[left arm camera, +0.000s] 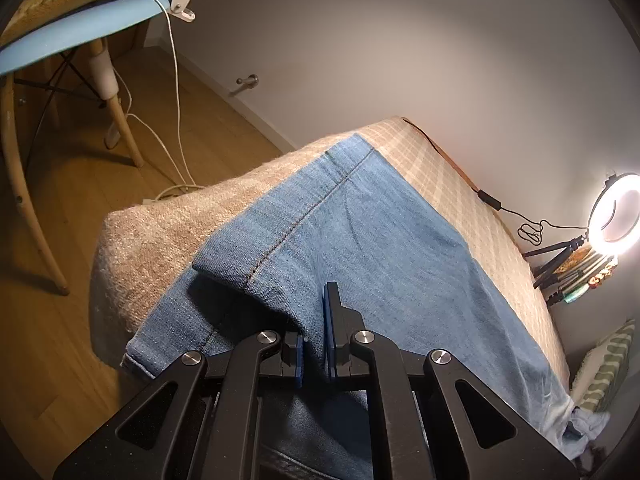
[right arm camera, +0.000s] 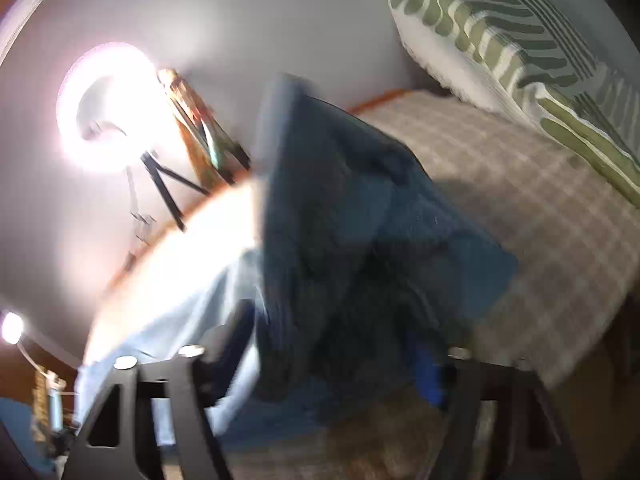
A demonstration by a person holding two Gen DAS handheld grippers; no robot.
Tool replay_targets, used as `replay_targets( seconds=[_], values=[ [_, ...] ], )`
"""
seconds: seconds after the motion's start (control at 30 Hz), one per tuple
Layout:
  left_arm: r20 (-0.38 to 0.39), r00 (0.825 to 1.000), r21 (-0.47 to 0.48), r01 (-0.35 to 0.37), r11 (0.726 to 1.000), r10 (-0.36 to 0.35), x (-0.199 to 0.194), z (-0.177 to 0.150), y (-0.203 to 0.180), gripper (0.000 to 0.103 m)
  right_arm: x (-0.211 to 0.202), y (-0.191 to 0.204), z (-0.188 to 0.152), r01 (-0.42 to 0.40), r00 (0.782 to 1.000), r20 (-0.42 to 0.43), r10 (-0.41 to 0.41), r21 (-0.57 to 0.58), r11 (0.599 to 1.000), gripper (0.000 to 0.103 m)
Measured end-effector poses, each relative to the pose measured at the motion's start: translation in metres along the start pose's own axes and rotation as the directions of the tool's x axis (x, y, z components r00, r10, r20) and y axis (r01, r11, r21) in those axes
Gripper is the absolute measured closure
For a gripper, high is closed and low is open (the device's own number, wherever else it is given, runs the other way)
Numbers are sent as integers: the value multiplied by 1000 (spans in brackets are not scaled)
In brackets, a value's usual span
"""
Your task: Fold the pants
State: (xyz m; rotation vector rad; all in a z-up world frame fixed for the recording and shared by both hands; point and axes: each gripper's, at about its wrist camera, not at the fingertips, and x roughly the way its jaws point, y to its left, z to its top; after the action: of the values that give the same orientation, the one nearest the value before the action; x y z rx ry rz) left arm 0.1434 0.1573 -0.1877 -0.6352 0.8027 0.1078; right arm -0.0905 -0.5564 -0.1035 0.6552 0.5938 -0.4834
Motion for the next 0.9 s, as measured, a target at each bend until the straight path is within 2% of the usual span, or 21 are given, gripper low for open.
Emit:
replay_targets(
  seconds=[0.03,0.17,0.23,0.3,0.33,0.37,0.47,0.57,0.6,0.77,0.9],
  values=[
    [1,1000,-3,0,1000,0,0,0,0,96,-3,-3,6,-33,999,12,33,17,999,12],
    [3,1000,-3,-2,1000,2,0,0,-1,96,-11,-36,20,-90,996,37,86,136,987,11],
    [4,1000,-6,-1,1000,1,0,-1,-1,96,3,-55,28,-21,1000,-3,22,171,985,15],
    [4,1000,-13,2,1000,-2,-1,-1,-1,96,19,-70,31,27,999,-44,-19,199,980,29],
    [4,1000,-17,4,1000,-4,-1,-1,-1,96,29,-77,31,27,998,-65,-12,223,974,45],
    [3,1000,-19,7,1000,-7,-2,-1,-1,96,38,-82,31,40,996,-89,-20,237,971,66],
    [-5,1000,-22,10,1000,-10,-2,2,-1,96,56,-76,31,113,987,-137,-90,170,979,83],
    [0,1000,6,11,1000,-11,-7,8,-7,97,57,-58,37,128,985,-125,-117,80,989,94],
    [4,1000,12,16,1000,-16,-9,10,-9,97,55,-55,41,102,989,-109,-97,40,994,95],
    [38,999,45,31,999,-32,-22,16,-19,98,29,-43,55,108,993,-39,-109,-20,994,100],
    [54,998,2,29,1000,-29,-26,7,-8,98,23,-44,50,129,991,-31,-130,-32,991,101]
  ],
)
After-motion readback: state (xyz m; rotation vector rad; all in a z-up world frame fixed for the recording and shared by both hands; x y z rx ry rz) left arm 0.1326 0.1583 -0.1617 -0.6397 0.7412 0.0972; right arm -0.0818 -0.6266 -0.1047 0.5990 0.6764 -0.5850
